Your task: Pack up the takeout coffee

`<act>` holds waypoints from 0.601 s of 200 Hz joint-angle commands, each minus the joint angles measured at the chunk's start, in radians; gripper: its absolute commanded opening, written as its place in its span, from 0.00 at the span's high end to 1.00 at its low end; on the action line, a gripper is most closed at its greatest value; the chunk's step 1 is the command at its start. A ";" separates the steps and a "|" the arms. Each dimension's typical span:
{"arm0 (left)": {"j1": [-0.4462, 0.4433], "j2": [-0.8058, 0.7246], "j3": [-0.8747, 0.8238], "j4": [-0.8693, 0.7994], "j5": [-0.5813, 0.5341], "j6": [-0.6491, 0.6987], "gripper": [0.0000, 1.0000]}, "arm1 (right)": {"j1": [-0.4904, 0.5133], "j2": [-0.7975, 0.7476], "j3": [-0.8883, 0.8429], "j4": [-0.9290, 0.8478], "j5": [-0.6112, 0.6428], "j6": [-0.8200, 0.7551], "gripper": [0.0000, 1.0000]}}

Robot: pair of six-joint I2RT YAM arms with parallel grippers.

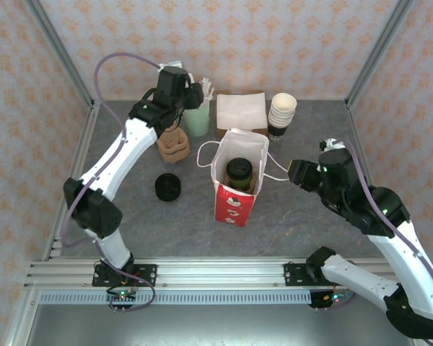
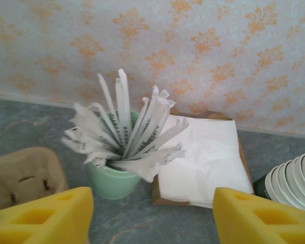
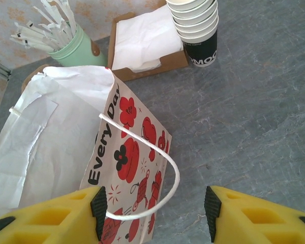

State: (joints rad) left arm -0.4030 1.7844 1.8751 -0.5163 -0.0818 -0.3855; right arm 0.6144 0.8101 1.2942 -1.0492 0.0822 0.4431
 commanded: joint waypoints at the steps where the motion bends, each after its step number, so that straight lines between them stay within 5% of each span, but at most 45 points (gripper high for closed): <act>1: 0.004 0.064 0.101 -0.064 0.067 0.029 0.44 | -0.006 -0.035 -0.015 -0.011 -0.004 0.031 0.45; 120: 0.055 0.243 0.214 -0.182 0.071 0.099 0.55 | -0.006 -0.109 -0.085 0.003 -0.058 0.054 0.50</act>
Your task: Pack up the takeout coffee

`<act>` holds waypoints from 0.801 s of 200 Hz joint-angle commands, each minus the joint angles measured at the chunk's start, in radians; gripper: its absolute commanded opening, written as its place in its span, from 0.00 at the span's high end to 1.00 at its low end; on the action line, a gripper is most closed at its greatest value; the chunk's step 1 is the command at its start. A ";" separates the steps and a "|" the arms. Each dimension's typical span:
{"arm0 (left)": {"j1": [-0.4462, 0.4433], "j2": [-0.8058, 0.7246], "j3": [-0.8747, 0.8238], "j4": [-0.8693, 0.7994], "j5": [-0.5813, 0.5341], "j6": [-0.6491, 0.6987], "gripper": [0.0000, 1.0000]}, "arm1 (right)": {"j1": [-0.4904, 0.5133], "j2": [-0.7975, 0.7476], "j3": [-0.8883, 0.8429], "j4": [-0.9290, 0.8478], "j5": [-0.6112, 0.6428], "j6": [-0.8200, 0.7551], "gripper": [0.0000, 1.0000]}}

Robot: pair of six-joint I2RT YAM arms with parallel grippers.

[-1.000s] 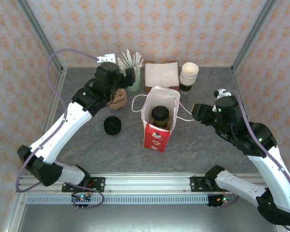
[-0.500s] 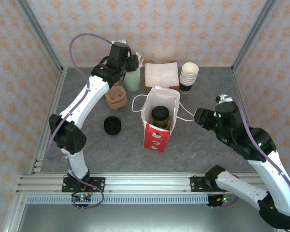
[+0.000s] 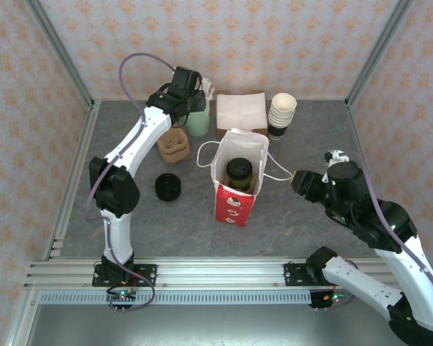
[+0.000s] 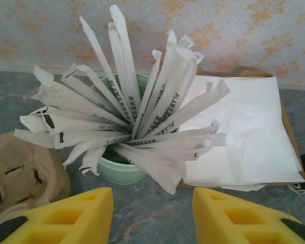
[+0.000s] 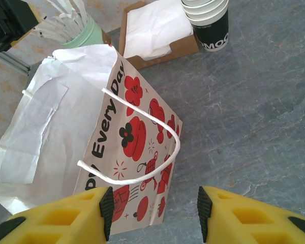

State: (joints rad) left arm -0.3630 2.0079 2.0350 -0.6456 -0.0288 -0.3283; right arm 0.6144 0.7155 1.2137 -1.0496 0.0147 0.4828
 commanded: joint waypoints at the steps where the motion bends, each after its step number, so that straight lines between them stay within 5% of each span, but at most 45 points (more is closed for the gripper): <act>1: 0.015 0.020 0.056 -0.054 0.018 0.042 0.55 | -0.006 -0.014 -0.004 0.004 0.010 0.014 0.50; 160: 0.022 0.127 0.130 -0.108 0.032 0.090 0.59 | -0.006 -0.027 0.014 0.002 0.054 0.013 0.52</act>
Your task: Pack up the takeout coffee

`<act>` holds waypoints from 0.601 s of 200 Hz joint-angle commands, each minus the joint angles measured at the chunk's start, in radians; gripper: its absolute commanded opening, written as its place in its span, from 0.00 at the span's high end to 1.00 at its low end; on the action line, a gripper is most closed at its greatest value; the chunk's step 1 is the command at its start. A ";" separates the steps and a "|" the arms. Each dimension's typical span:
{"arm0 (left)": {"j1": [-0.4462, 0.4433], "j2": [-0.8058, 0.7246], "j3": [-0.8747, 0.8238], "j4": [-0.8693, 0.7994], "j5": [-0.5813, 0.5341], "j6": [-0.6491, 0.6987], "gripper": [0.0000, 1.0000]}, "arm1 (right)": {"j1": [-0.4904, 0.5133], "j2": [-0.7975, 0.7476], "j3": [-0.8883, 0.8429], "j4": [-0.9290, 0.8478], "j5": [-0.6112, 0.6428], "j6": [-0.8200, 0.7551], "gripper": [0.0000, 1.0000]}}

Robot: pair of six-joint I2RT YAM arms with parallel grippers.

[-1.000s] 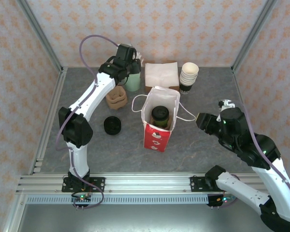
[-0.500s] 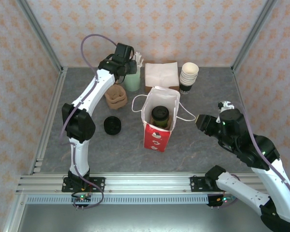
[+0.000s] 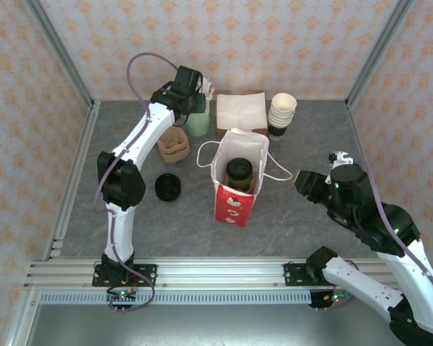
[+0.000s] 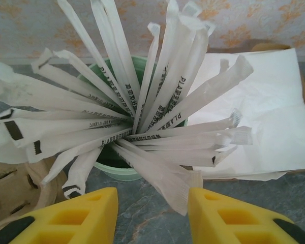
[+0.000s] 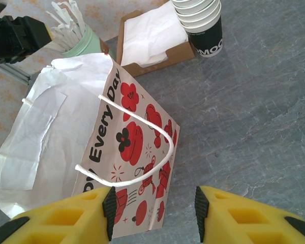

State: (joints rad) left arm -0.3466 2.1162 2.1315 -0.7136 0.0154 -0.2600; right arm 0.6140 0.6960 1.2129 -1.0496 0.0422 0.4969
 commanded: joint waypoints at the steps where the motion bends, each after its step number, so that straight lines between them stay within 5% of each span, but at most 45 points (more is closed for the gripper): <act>1: 0.006 0.019 0.033 -0.040 -0.012 0.023 0.59 | -0.005 -0.007 0.014 0.002 0.027 -0.001 0.52; 120: 0.015 0.062 0.115 -0.068 -0.045 0.024 0.61 | -0.005 0.001 0.023 0.013 0.035 -0.013 0.52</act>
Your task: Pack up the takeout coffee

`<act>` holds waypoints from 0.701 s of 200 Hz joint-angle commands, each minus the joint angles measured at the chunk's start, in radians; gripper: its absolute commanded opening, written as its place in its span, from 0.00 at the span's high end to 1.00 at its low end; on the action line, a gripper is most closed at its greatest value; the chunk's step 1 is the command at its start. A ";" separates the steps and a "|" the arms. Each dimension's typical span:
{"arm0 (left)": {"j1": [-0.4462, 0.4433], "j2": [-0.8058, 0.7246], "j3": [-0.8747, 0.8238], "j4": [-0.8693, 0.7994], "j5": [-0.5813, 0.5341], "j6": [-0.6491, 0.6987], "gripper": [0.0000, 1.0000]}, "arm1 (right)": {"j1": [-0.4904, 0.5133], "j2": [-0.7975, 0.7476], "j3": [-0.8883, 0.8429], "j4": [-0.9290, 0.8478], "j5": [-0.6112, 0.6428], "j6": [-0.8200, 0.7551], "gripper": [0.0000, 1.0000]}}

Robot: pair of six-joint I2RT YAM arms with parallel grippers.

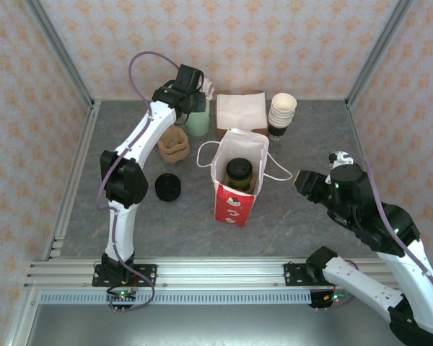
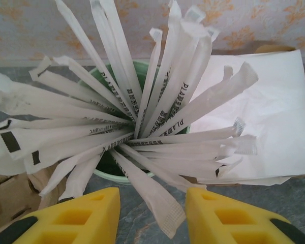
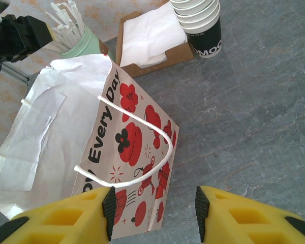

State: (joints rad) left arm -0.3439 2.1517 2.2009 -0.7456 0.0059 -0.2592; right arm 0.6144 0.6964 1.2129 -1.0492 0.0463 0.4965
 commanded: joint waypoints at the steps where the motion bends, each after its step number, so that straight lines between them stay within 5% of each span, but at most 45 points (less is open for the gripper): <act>1: 0.013 0.027 0.046 -0.037 -0.035 0.024 0.61 | -0.006 0.000 0.023 0.012 0.030 -0.013 0.52; 140: 0.016 0.008 0.022 -0.032 -0.009 0.054 0.58 | -0.006 0.014 0.044 0.015 0.031 -0.028 0.52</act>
State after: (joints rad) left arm -0.3428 2.1868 2.2093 -0.7700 0.0154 -0.2329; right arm 0.6144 0.6991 1.2243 -1.0489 0.0532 0.4919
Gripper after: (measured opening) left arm 0.421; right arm 0.480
